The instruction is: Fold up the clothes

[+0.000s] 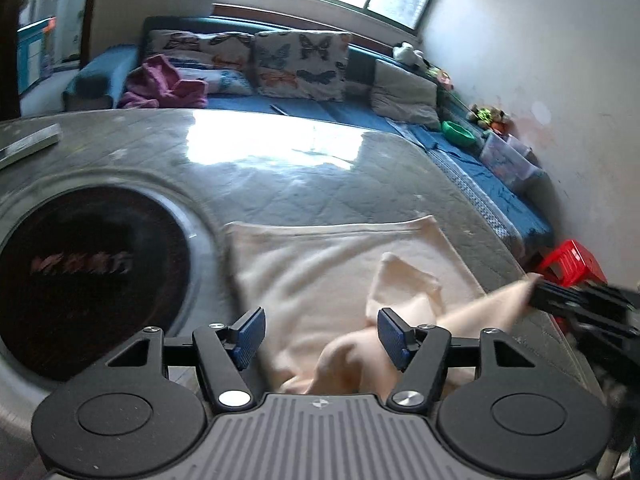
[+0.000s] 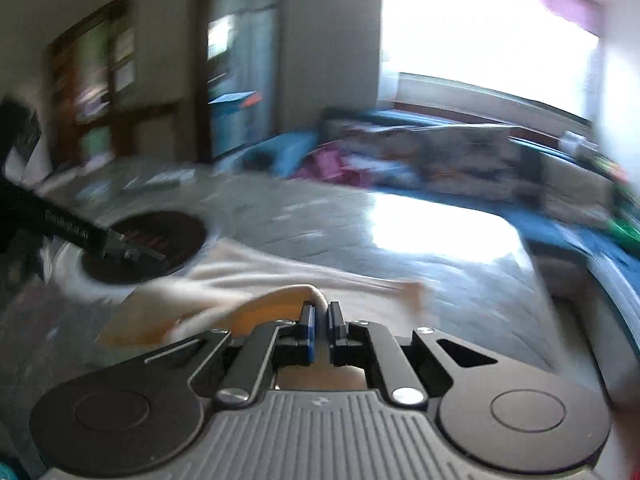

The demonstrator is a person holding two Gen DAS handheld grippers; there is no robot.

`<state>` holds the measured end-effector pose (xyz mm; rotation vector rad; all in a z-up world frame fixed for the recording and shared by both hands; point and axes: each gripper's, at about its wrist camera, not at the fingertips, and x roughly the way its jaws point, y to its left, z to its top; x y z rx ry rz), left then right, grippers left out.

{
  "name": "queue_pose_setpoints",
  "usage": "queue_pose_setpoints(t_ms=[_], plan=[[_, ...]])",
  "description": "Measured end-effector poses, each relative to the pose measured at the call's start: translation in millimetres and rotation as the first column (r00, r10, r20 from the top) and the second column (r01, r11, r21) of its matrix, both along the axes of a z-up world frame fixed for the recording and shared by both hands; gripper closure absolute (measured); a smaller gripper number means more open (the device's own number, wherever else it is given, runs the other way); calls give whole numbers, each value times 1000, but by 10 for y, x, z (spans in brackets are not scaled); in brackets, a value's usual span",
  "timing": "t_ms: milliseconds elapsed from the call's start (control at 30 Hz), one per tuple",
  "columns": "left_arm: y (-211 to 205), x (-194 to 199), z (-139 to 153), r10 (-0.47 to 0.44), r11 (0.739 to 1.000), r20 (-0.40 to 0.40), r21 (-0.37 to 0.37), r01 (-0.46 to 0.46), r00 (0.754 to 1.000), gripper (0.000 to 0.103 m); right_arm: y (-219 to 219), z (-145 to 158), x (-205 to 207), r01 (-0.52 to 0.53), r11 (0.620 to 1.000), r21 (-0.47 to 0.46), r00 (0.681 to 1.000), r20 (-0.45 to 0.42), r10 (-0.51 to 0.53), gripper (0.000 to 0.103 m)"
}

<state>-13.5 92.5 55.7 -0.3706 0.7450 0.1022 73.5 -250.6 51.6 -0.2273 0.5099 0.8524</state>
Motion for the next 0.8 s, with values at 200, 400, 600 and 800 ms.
queue_pose_setpoints(t_ms=[200, 400, 600, 800], plan=[[-175, 366, -21, -43, 998, -8, 34, 43, 999, 39, -812, -258, -103, 361, 930, 65, 930, -102, -353, 88], [-501, 770, -195, -97, 982, -61, 157, 105, 993, 38, -1160, -451, -111, 431, 899, 72, 894, -172, -415, 66], [-589, 1057, -471, -95, 981, -131, 154, 115, 987, 38, -1060, -413, -191, 385, 917, 100, 920, -120, -373, 17], [-727, 1116, -557, -125, 966, -122, 213, 149, 985, 56, -842, -422, -186, 311, 946, 95, 948, -107, -301, 6]])
